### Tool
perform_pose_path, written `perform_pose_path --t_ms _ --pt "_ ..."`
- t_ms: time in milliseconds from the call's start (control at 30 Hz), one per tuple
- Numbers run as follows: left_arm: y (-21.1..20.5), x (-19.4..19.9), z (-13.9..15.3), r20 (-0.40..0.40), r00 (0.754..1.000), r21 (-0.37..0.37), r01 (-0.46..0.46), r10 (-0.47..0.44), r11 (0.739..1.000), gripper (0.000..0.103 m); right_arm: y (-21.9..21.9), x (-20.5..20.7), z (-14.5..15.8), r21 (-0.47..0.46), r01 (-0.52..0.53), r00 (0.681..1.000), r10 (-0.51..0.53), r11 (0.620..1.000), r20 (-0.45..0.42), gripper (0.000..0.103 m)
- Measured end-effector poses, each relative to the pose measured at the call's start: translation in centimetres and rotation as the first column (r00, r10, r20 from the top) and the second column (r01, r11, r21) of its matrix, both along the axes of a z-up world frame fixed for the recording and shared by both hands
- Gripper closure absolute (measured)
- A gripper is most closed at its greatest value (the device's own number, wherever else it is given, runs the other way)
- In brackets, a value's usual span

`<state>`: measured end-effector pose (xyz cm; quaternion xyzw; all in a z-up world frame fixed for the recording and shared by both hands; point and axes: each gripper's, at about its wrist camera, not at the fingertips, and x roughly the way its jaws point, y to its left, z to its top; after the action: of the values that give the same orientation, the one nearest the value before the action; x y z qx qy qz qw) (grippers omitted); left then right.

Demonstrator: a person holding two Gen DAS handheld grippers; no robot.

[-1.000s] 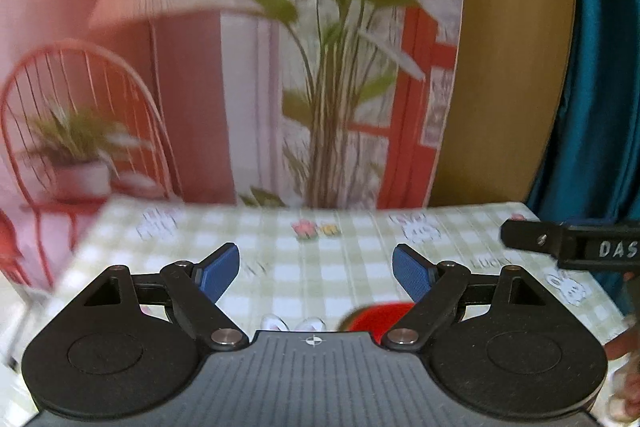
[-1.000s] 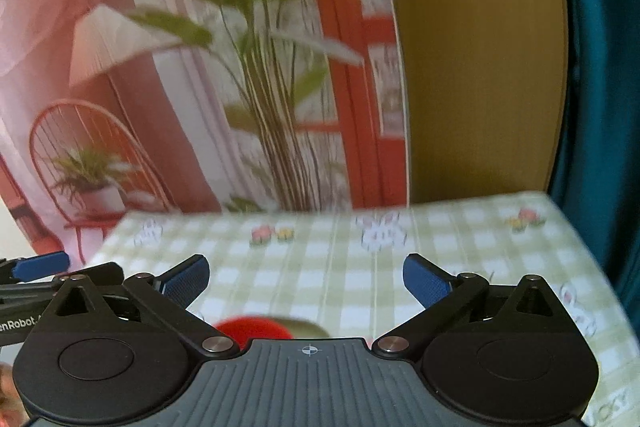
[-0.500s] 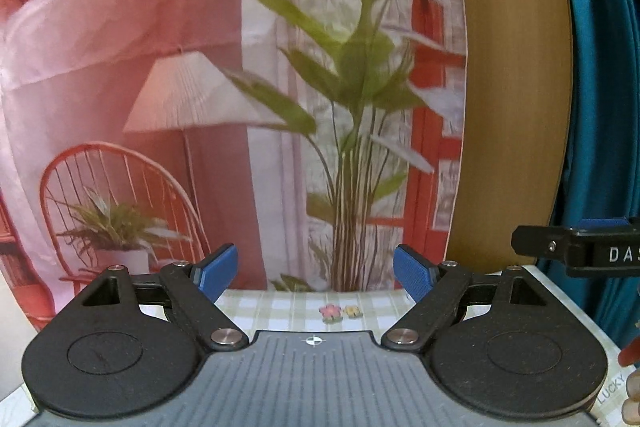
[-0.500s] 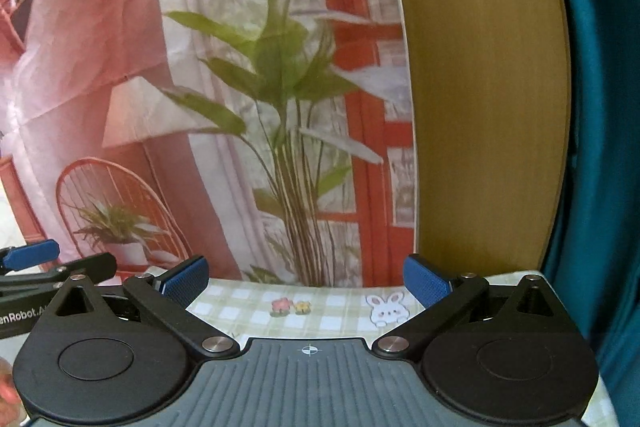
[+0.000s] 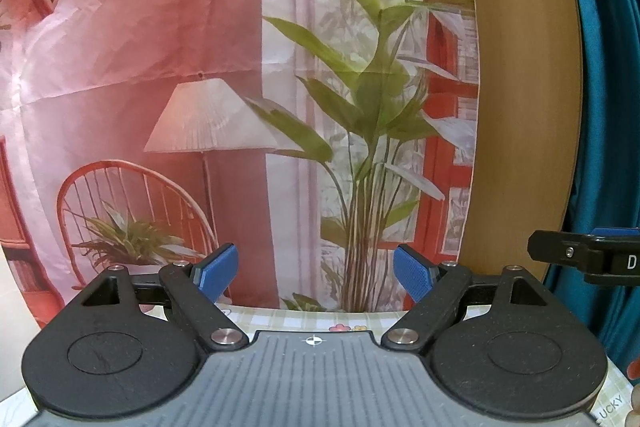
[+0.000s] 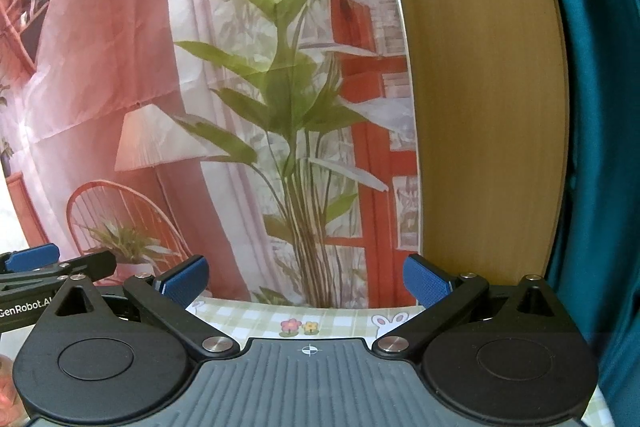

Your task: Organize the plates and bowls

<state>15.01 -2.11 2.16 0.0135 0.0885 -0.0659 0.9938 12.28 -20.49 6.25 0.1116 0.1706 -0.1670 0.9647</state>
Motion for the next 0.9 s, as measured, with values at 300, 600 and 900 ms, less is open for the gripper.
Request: perform_pose_path --t_ms 300,600,900 --pt "-0.03 -0.29 0.13 0.002 1.0 0.005 -0.009 0.009 1.0 0.017 -0.15 -0.07 -0.03 0.004 -0.002 1.0 0.002 1.0 0.002 0.0" --pt "0.05 -0.37 0.18 -0.006 1.0 0.005 -0.02 0.02 1.0 0.017 0.14 -0.02 0.16 0.014 -0.023 1.0 0.023 1.0 0.005 0.0" --pt "0.41 -0.34 0.02 -0.017 0.999 0.003 -0.032 0.032 0.999 0.017 0.52 0.29 0.06 0.017 -0.034 0.999 0.034 0.999 -0.002 0.0"
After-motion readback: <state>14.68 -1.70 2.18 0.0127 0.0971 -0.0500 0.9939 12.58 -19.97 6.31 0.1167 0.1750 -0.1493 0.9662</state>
